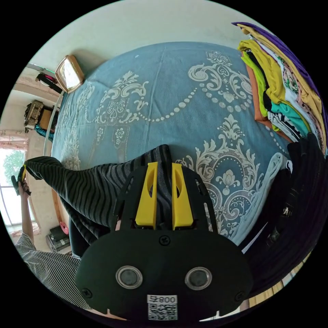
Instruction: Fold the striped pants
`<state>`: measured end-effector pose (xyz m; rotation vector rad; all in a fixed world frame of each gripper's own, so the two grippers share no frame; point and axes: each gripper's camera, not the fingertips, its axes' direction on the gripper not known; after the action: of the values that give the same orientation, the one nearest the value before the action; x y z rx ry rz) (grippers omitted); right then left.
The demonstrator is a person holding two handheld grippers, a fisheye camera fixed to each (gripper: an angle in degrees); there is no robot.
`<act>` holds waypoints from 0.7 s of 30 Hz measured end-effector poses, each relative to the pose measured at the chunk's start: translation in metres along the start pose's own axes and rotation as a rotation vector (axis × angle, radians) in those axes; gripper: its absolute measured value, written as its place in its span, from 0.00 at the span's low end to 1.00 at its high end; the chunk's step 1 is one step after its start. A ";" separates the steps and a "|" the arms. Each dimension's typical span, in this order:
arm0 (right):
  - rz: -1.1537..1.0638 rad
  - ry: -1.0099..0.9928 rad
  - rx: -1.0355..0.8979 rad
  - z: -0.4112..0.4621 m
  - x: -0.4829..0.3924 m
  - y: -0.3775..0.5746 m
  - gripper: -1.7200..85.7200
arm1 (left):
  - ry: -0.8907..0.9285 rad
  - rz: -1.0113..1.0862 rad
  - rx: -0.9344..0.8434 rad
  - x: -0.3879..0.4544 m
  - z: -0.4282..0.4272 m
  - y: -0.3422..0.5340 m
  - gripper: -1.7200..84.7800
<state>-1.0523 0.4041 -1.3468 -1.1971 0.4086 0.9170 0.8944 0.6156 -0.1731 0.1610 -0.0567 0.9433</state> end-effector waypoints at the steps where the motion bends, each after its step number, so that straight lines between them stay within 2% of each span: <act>1: -0.006 -0.007 -0.029 0.008 0.001 -0.002 0.10 | -0.002 -0.001 -0.003 -0.001 0.001 0.000 0.04; 6: 0.008 -0.003 -0.074 0.024 0.006 0.005 0.08 | -0.010 -0.002 -0.017 -0.008 0.013 0.001 0.04; 9: 0.039 -0.088 -0.069 0.015 0.018 0.017 0.04 | -0.025 0.010 -0.015 -0.010 0.010 0.001 0.04; 12: 0.023 -0.149 0.006 -0.017 0.025 0.038 0.03 | -0.021 0.009 0.009 -0.016 0.000 0.003 0.04; 17: -0.021 -0.280 0.286 -0.120 0.032 0.093 0.03 | 0.016 -0.003 0.089 -0.028 -0.025 0.002 0.04; 21: -0.021 -0.304 0.485 -0.194 0.043 0.123 0.03 | -0.020 0.030 0.115 -0.031 -0.029 -0.024 0.04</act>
<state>-1.0880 0.2523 -1.5208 -0.6073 0.3453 0.8999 0.8951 0.5811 -0.2086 0.2767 -0.0238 0.9758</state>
